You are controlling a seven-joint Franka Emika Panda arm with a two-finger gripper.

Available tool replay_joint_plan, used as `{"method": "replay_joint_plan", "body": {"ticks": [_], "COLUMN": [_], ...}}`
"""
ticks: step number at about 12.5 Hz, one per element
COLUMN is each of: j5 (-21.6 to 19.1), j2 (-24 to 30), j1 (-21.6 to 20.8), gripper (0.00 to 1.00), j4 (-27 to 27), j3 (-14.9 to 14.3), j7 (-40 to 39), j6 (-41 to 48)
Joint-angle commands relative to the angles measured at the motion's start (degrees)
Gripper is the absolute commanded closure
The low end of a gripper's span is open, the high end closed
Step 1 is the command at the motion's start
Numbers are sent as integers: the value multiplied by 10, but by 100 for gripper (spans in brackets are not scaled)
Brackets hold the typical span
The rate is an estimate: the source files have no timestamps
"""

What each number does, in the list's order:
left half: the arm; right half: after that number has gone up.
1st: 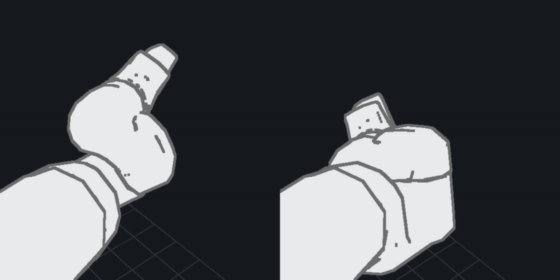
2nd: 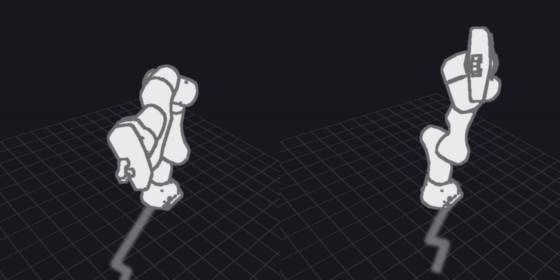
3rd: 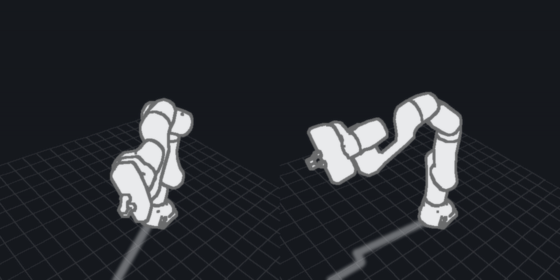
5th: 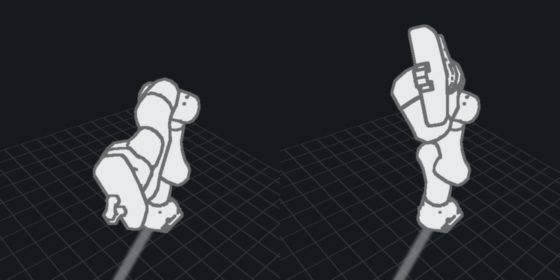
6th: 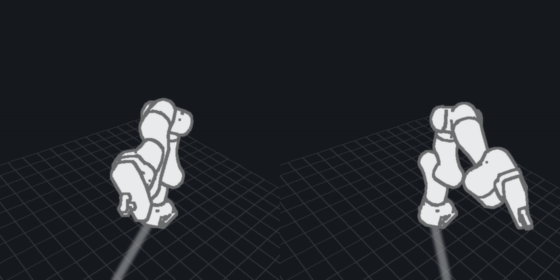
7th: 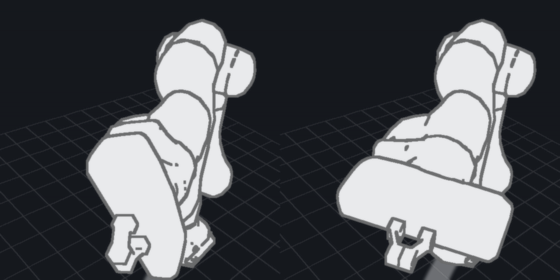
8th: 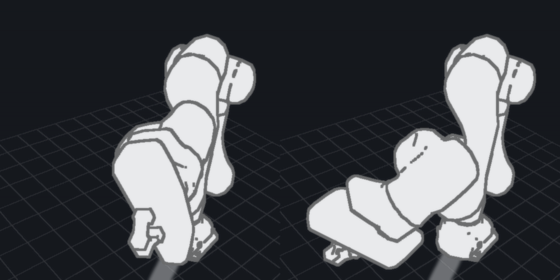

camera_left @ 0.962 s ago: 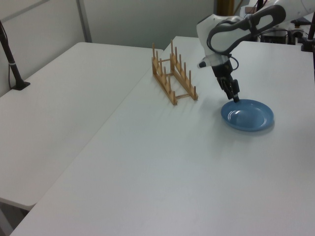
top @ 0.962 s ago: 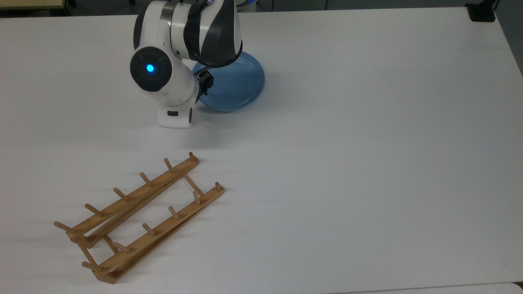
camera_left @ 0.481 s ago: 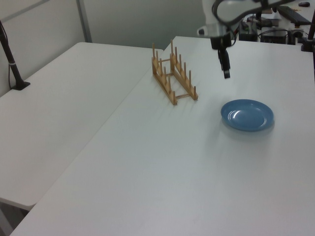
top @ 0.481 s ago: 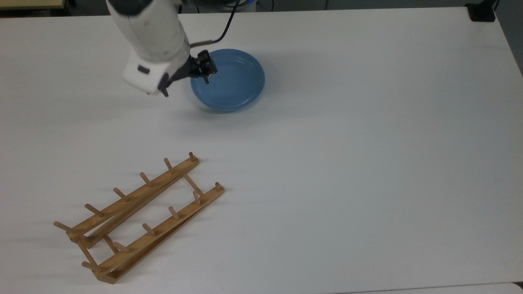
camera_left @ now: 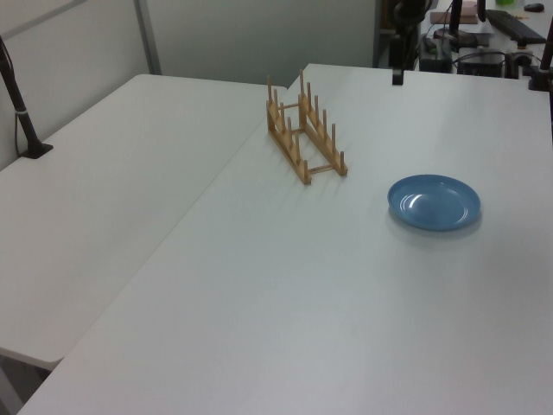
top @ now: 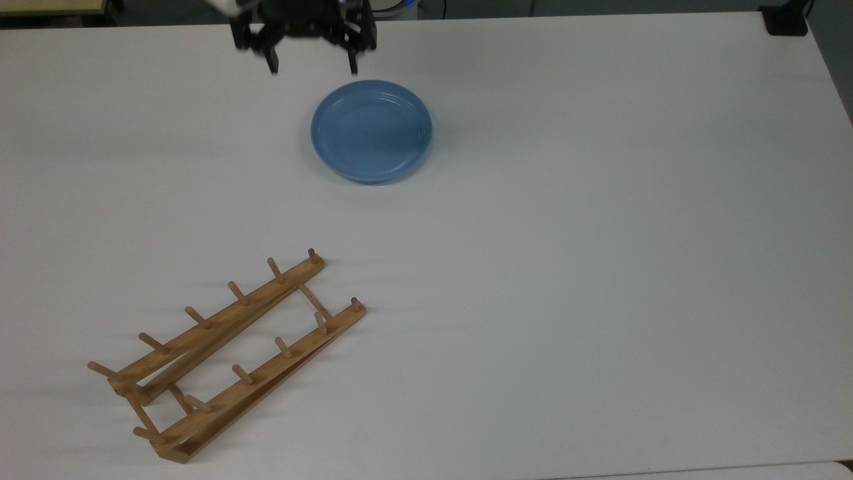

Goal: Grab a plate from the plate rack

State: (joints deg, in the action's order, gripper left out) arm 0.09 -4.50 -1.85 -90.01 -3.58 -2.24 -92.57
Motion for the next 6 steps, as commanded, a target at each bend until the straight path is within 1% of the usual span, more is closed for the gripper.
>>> {"method": "replay_joint_plan", "body": {"ticks": [1, 6], "j5": [19, 19], "j2": [35, 38], "j1": [-11, -9], "gripper": [0, 0], "j4": [-27, -27], "j3": [-5, -8], "j7": [31, 31], "j6": [12, 11]}}
